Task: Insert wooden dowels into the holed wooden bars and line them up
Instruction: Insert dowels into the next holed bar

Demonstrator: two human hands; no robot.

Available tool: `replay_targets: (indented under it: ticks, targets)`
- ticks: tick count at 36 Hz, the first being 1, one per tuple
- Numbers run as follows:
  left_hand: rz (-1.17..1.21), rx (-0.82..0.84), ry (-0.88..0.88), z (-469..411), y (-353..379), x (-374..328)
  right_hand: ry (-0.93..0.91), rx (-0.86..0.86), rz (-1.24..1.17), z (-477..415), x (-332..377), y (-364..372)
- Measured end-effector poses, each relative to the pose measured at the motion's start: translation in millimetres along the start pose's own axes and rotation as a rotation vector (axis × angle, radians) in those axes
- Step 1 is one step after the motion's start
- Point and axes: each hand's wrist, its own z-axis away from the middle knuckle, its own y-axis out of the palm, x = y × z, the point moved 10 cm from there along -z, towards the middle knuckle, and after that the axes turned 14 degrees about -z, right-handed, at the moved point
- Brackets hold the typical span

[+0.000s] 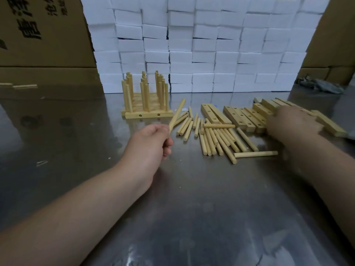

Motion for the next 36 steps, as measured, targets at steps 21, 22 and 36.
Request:
replay_targets:
  ticks: [21, 22, 36]
  targets:
    - [-0.052, -0.169, 0.102, -10, -24, -8, -0.484, -0.352, -0.916, 60, 57, -70]
    - [-0.019, -0.163, 0.097, -10, -24, -8, -0.501, -0.313, -1.009, 67, 62, -70]
    - [0.170, 0.027, 0.183, 2, -6, -26, -0.012, 0.316, -1.655, 85, 78, 3]
